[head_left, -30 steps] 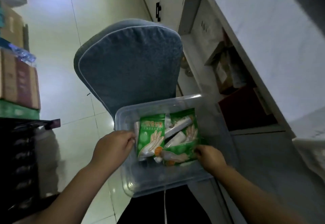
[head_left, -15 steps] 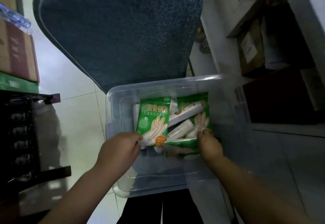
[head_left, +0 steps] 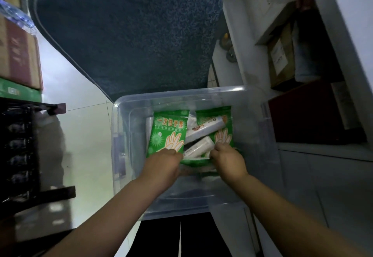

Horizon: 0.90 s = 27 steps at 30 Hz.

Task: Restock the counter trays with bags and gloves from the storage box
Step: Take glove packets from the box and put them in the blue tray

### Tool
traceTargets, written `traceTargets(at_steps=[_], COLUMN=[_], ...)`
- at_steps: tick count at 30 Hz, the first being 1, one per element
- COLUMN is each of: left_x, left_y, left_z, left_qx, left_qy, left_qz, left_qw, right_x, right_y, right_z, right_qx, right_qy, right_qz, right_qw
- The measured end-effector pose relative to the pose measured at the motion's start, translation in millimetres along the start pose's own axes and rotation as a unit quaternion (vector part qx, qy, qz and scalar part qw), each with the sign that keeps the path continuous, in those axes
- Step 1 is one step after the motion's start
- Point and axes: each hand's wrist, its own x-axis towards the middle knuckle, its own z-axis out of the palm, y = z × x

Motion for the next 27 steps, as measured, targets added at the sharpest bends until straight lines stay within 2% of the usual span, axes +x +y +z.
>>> traceTargets(at_steps=[3,7,9,11,13,14,16,17,22,27], left_x=[14,25,25,23,20,19,20,22,35,38], left_y=[22,33,25,9,-10,-18,-31,-34,-42,-38], left_z=[-2,-11,-19,-28,-35,-37,-40,-40,-33,-29], left_qx=[0.030,0.084,0.089,0.077,0.032,0.004,-0.047,-0.064,-0.116,-0.126], left_qy=[-0.019,-0.019,-0.016,0.010,0.052,0.078,0.125,0.143,0.175,0.165], left_qz=[0.021,-0.051,-0.075,-0.104,-0.148,-0.169,-0.193,-0.199,-0.230,-0.226], left_qw=[0.999,0.995,0.993,0.992,0.987,0.983,0.972,0.967,0.950,0.952], right_x=[-2,-1,1,6,10,11,17,21,56,56], right_y=[-14,-28,-19,-3,20,31,45,48,51,39], right_z=[-24,-45,-44,-39,-17,-4,23,34,60,59], right_qx=[0.009,0.057,0.092,0.158,0.247,0.291,0.341,0.330,0.293,0.239], right_qy=[0.082,0.143,0.156,0.156,0.103,0.056,-0.021,-0.036,-0.003,0.008], right_qz=[-0.076,-0.092,-0.034,0.101,0.244,0.287,0.329,0.348,0.445,0.439], right_qw=[0.994,0.984,0.983,0.970,0.932,0.911,0.880,0.877,0.846,0.866])
